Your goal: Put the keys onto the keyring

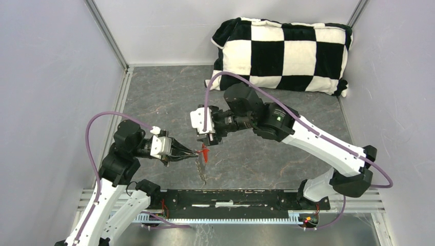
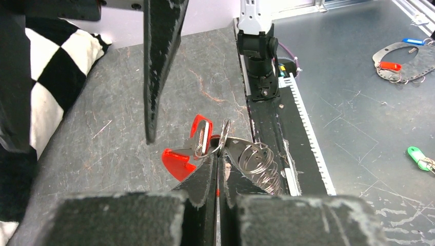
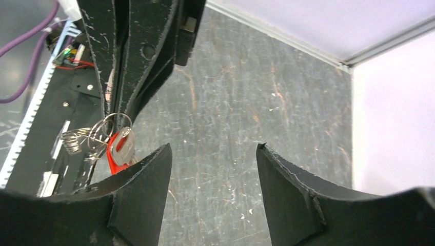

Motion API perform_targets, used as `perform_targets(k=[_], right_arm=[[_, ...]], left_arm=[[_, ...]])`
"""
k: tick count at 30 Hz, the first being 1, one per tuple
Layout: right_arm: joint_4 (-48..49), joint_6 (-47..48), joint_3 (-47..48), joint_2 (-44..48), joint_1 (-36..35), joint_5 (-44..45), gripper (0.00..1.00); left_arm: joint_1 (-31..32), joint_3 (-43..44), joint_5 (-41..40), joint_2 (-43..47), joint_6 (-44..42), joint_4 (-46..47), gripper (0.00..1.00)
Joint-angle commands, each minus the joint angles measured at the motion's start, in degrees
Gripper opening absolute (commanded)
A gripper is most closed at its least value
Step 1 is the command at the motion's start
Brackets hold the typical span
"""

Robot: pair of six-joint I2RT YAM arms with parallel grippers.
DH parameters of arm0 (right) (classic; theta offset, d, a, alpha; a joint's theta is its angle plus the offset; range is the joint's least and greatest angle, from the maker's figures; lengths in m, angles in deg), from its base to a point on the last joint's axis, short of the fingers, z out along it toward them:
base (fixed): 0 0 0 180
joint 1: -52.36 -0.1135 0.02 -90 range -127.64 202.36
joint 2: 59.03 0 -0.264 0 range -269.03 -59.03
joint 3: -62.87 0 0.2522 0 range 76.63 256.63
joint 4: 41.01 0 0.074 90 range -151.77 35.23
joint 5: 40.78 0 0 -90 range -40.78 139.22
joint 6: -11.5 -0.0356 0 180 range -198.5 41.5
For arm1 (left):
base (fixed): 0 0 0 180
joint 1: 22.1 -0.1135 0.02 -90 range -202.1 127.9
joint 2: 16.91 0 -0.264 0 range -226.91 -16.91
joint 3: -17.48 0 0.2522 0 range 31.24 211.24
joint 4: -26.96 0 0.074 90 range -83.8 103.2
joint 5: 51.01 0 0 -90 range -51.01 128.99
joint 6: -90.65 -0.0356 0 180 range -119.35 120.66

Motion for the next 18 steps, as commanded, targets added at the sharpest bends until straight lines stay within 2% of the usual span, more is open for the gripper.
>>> perform_targets(k=[1,5,10,18], right_arm=[[11.4,-3.0,-3.5,6.1,0.2,5.0,0.67],[14.7,-5.6,-5.9,9.9,0.7,5.2,0.66],[16.7,-11.3,-10.3,14.0,0.8,-2.5,0.63],[15.3,-20.1,-16.1,16.0,0.8,-9.5,0.57]], left_arm=[[0.3,0.2,-1.6,0.3,2.6,2.4,0.02],[0.3,-0.7,-4.9,0.2,8.0,5.7,0.02],[0.3,-3.1,-11.1,1.4,18.9,13.6,0.02],[0.3,-4.9,-14.8,4.3,25.4,20.1,0.02]])
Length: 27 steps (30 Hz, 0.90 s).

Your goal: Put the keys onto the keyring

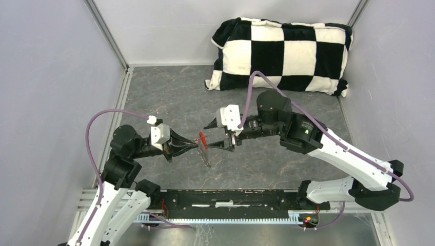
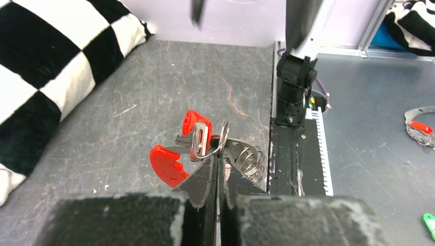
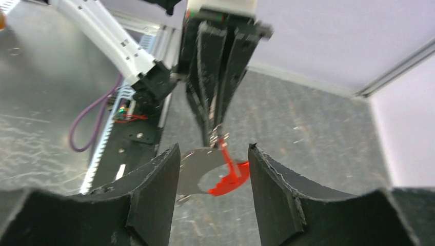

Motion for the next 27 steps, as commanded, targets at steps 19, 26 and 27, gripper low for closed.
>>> perform_targets(k=[19,26,27], right_arm=[[1.3,-7.9,-6.0,-2.7,0.9,-7.9,0.55],[1.3,-6.4,-4.9,-3.5,1.8,-5.2,0.56],[1.4,-6.1,-4.8,-3.6,1.9,-4.6,0.56]], left_arm=[[0.3,0.2,-0.1,3.0,4.8,7.7,0.02],[0.3,0.5,0.9,2.8,4.2,7.6,0.02],[0.3,0.5,1.1,2.8,4.1,7.6,0.02]])
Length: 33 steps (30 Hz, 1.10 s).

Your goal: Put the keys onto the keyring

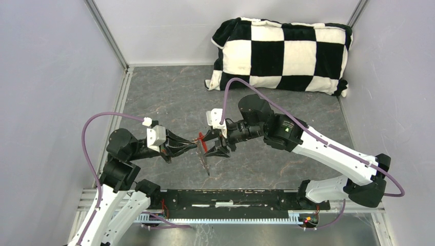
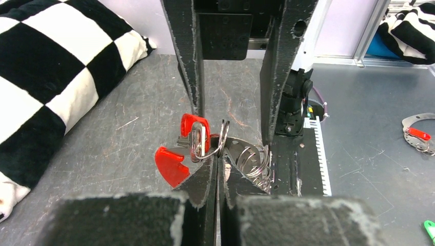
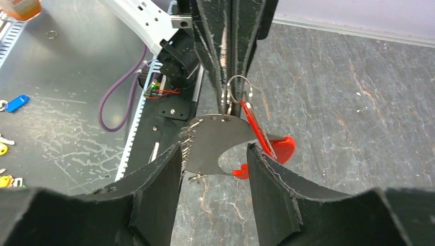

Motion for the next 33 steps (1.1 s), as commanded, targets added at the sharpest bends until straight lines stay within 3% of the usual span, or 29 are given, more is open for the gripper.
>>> perform_targets(k=[1,14,33], right_arm=[[2.2,1.2,2.6,0.0,0.6,2.0,0.57],[9.3,-0.9,2.1,-0.3,0.6,-2.9,0.56],[13.0,-2.3,1.5,-1.7,0.1,-6.9,0.41]], left_arm=[[0.3,1.1,2.1,0.4,-0.1,2.4,0.02],[0.3,1.1,2.2,0.0,-1.8,1.4,0.02],[0.3,1.4,1.3,-0.5,-3.8,-0.4,0.02]])
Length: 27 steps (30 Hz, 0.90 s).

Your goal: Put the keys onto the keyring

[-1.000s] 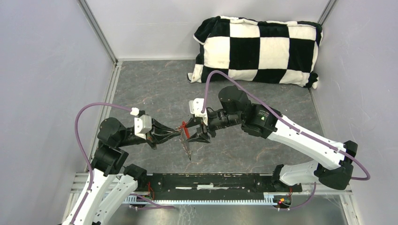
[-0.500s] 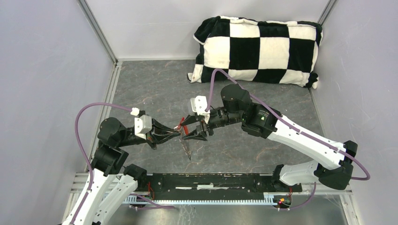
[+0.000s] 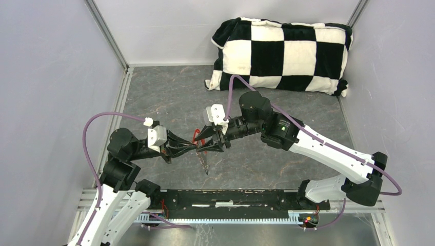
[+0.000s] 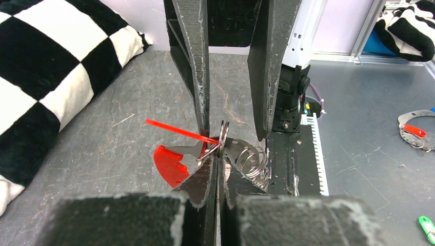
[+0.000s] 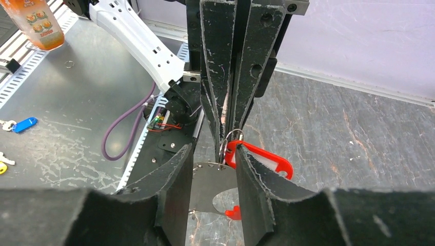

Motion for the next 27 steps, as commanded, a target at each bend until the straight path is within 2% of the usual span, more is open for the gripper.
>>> perform_targets(k=[1,7,14,15,24,27], right_arm=[[2.8,-0.7,1.5,-0.2,-0.3,-1.7,0.4],[3.1,0.0,0.6,0.7,-0.3,-1.3,0.28],[2.5,1.2,0.3,0.4,-0.3,0.2,0.02],[2.4,1.3,0.2,0.4,-0.3,1.0,0.0],[2.6,1.3,-2.1,0.7,-0.7,8.0,0.0],[3.2,1.0,-2.8,0.8,-0.8,7.6,0.11]], left_arm=[[0.3,1.4,0.2,-0.4,-3.3,0.7,0.02],[0.3,1.5,-0.1,-0.4,-3.7,0.4,0.02],[0.3,1.6,-0.4,-0.5,-3.5,0.4,0.02],[0.3,1.6,-0.5,-0.5,-3.4,0.4,0.02],[0.3,1.9,-0.1,-0.8,-2.4,1.2,0.02],[0.3,1.9,-0.1,-0.7,-2.3,1.4,0.02]])
